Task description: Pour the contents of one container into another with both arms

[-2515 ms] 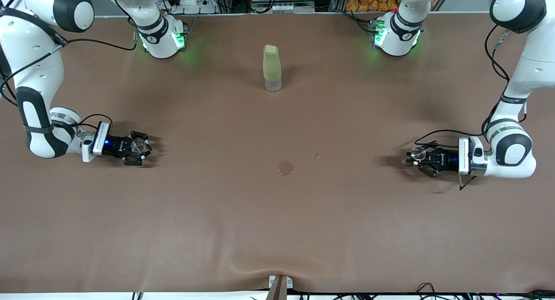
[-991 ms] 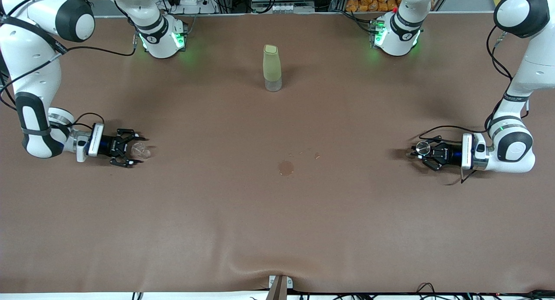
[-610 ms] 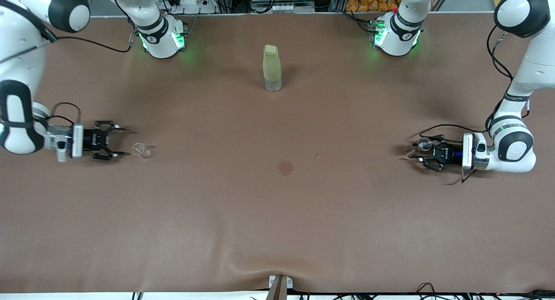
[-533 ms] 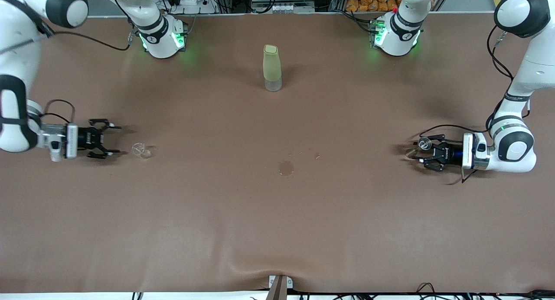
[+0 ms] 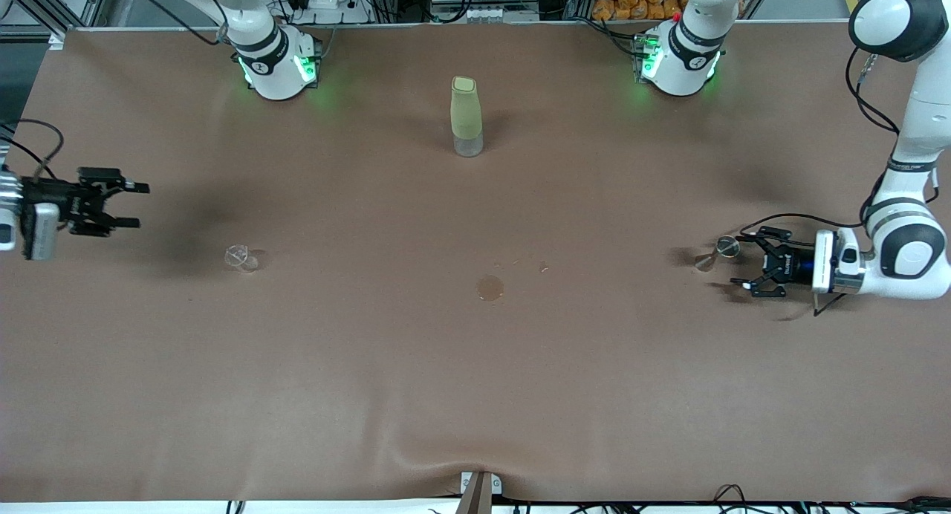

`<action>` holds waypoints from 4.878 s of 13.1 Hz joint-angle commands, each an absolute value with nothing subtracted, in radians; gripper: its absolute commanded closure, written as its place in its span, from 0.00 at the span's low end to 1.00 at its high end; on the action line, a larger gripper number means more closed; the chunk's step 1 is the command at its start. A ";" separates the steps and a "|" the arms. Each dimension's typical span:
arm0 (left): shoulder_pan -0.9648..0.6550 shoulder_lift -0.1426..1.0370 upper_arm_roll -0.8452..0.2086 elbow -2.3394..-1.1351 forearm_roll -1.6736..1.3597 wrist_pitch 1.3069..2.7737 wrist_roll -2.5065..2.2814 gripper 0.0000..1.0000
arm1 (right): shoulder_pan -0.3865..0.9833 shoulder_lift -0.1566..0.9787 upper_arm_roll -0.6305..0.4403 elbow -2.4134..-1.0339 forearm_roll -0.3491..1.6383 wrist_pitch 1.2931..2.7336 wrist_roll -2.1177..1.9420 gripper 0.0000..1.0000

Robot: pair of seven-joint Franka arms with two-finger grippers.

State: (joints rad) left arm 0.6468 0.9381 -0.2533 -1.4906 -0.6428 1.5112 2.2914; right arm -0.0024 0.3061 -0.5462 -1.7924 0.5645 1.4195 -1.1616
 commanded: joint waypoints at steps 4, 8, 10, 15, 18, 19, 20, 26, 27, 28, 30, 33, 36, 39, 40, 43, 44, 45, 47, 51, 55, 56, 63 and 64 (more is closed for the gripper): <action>0.657 0.789 -0.235 -1.362 -0.511 1.440 1.839 0.00 | 0.049 0.141 -0.447 -1.663 0.372 1.391 -0.650 0.00; 0.576 0.567 -0.226 -1.335 -0.467 1.442 1.360 0.00 | 0.005 0.080 -0.263 -1.534 0.249 1.313 -0.375 0.00; 0.516 0.467 -0.236 -1.333 -0.391 1.442 1.080 0.00 | -0.053 0.074 -0.136 -1.471 0.178 1.295 -0.261 0.00; 0.307 0.313 -0.238 -1.332 -0.292 1.453 0.440 0.00 | -0.092 0.066 -0.057 -1.465 0.110 1.305 -0.184 0.00; 0.154 0.281 -0.238 -1.304 -0.189 1.460 0.078 0.00 | -0.083 0.064 -0.055 -1.465 0.086 1.312 -0.129 0.00; 0.123 0.262 -0.236 -1.304 -0.187 1.459 -0.034 0.00 | -0.072 0.055 -0.054 -1.471 0.081 1.319 -0.102 0.00; 0.091 0.256 -0.236 -1.304 -0.177 1.457 -0.143 0.00 | -0.048 0.045 -0.057 -1.477 0.063 1.333 -0.092 0.00; 0.080 0.177 -0.226 -1.308 0.072 1.453 -0.204 0.00 | -0.026 0.002 -0.078 -1.569 0.051 1.422 -0.106 0.00; 0.090 0.166 -0.224 -1.308 0.075 1.453 -0.204 0.00 | -0.026 0.002 -0.078 -1.569 0.051 1.422 -0.106 0.00; 0.109 0.157 -0.224 -1.313 0.077 1.453 -0.192 0.00 | -0.031 0.002 -0.078 -1.565 0.051 1.419 -0.107 0.00; 0.132 0.135 -0.227 -1.325 0.058 1.430 -0.187 0.00 | -0.047 0.008 -0.071 -1.559 0.054 1.416 -0.107 0.00; 0.150 0.091 -0.230 -1.330 0.032 1.427 -0.192 0.00 | -0.077 0.009 -0.037 -1.549 0.054 1.414 -0.109 0.00; 0.156 0.028 -0.230 -1.371 0.031 1.428 -0.201 0.00 | -0.068 0.009 -0.037 -1.548 0.040 1.414 -0.104 0.00; 0.167 -0.072 -0.224 -1.533 0.003 1.553 -0.202 0.00 | -0.058 0.008 -0.034 -1.546 0.015 1.410 -0.095 0.00; 0.161 -0.118 -0.222 -1.611 0.002 1.604 -0.212 0.00 | -0.057 0.008 -0.034 -1.546 0.014 1.410 -0.092 0.00; 0.018 -0.127 -0.096 -1.628 0.003 1.592 -0.299 0.00 | -0.054 0.008 -0.034 -1.543 0.015 1.407 -0.044 0.00; -0.013 -0.118 -0.063 -1.617 0.009 1.585 -0.293 0.00 | -0.055 0.008 -0.032 -1.543 0.014 1.407 -0.049 0.00; -0.015 -0.112 -0.057 -1.606 0.012 1.585 -0.273 0.00 | -0.055 0.008 -0.032 -1.543 0.014 1.407 -0.051 0.00; -0.014 -0.075 -0.057 -1.554 0.014 1.574 -0.255 0.00 | -0.055 0.008 -0.034 -1.543 0.015 1.407 -0.055 0.00; -0.025 -0.063 -0.048 -1.546 0.014 1.514 -0.282 0.00 | -0.055 0.008 -0.034 -1.543 0.015 1.405 -0.054 0.00; -0.031 -0.060 -0.043 -1.559 0.014 1.410 -0.195 0.00 | -0.054 0.008 -0.034 -1.543 0.017 1.405 -0.054 0.00; -0.032 -0.064 -0.043 -1.562 0.014 1.404 -0.207 0.00 | -0.051 0.009 -0.034 -1.543 0.015 1.405 -0.054 0.00; -0.025 -0.090 -0.020 -1.594 0.000 1.425 -0.189 0.00 | -0.069 0.011 -0.022 -1.542 0.018 1.399 -0.055 0.00; -0.026 -0.094 -0.017 -1.598 0.002 1.448 -0.189 0.00 | -0.083 0.011 -0.012 -1.542 0.018 1.399 -0.055 0.00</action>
State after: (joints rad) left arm -0.0120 -0.0681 -0.0413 -1.5811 0.0131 1.4190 -0.2043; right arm -0.0532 0.0345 -0.0408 -1.5237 0.0363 1.4019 -0.0703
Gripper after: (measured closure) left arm 0.000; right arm 0.000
